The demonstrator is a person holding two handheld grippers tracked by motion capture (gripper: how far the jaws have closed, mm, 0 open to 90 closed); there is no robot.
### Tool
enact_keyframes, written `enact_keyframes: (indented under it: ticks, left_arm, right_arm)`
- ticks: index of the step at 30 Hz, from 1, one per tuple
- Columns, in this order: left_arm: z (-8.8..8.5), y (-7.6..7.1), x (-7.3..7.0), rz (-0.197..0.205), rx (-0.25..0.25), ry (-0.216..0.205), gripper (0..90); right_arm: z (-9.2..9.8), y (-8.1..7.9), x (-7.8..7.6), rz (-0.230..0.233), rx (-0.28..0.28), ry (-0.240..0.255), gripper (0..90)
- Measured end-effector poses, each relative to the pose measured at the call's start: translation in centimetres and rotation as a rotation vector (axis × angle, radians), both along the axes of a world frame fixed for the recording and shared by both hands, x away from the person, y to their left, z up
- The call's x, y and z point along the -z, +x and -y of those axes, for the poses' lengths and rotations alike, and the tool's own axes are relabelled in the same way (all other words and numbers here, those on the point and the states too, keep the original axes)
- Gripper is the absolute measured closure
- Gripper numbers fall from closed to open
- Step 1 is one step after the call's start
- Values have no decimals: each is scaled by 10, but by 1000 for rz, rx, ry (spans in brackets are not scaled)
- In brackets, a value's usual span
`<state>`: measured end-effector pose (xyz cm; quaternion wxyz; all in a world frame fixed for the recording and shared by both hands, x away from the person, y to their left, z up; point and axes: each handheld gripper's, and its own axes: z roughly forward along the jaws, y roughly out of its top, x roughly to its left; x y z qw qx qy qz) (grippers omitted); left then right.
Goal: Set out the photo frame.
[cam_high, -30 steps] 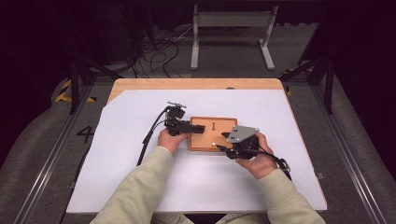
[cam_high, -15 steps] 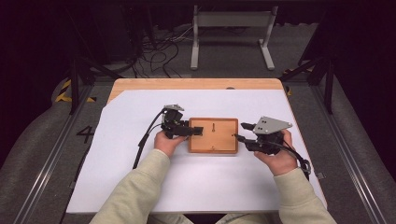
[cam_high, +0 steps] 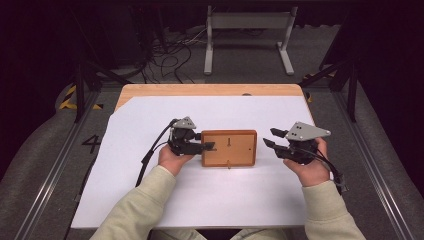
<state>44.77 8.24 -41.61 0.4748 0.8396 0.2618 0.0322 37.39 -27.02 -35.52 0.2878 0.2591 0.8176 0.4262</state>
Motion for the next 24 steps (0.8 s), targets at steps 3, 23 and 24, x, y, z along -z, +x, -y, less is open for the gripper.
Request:
enact_keyframes:
  ticks: [3,23,24]
  left_arm:
    - [0,-11,-3,51,12,26,514]
    - [-2,-55,-8,133,121,106,561]
    - [-2,-57,-7,126,124,107,559]
  right_arm:
    - [1,-1,0,0,3,1,578]
    - [13,-8,-7,17,19,36,572]
    - [13,-8,-8,17,19,38,572]
